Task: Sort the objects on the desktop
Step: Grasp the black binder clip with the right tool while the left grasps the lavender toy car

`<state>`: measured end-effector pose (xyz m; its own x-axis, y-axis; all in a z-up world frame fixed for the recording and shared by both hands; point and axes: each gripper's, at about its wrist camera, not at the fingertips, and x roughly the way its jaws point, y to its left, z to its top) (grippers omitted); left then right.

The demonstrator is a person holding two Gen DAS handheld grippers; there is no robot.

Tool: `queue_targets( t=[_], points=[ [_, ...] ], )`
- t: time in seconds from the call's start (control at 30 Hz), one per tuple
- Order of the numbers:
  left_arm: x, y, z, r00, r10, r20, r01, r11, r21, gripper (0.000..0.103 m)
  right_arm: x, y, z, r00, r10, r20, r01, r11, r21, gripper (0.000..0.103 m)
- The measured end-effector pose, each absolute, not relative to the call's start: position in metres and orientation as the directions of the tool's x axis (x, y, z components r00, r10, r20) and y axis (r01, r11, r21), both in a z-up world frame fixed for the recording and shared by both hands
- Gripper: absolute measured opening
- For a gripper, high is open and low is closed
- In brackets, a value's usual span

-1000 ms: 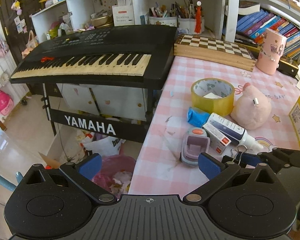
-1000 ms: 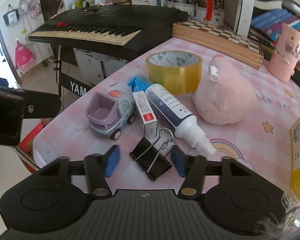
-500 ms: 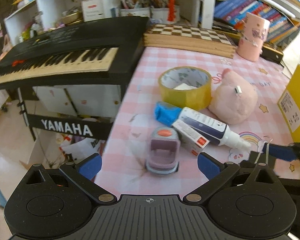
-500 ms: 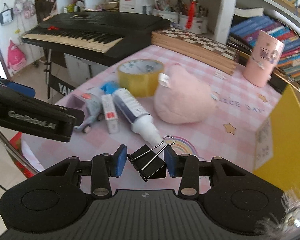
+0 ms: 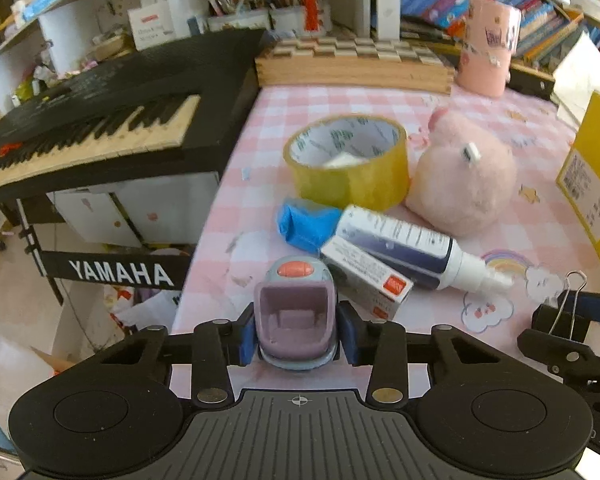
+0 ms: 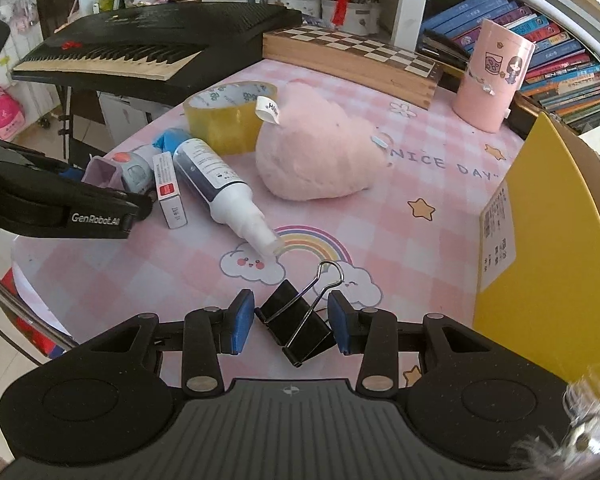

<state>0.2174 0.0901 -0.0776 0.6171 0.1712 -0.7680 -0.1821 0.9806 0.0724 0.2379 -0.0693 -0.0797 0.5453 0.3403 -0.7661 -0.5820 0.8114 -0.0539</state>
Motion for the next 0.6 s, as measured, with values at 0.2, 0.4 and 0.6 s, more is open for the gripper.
queue_targets(
  t=[0.2,0.4,0.6],
  points=[
    [0.204,0.093,-0.049,0.670,0.142,-0.729,-0.193,0.981,0.014,0.039,0.234,-0.071,-0.062,0.581,0.391,-0.714,-0.596,0.802,-0.046,0.036],
    [0.191,0.091,-0.030,0.699,0.122,-0.705,-0.188,0.982,-0.017,0.039,0.237,-0.073,-0.055,0.580,0.404,-0.708,-0.581,0.814,-0.011,0.036],
    [0.179,0.091,-0.021,0.709,0.121,-0.695,-0.193,0.981,-0.025,0.039,0.232,-0.075,-0.046,0.589,0.414,-0.694,-0.579,0.815,-0.005,0.036]
  ],
)
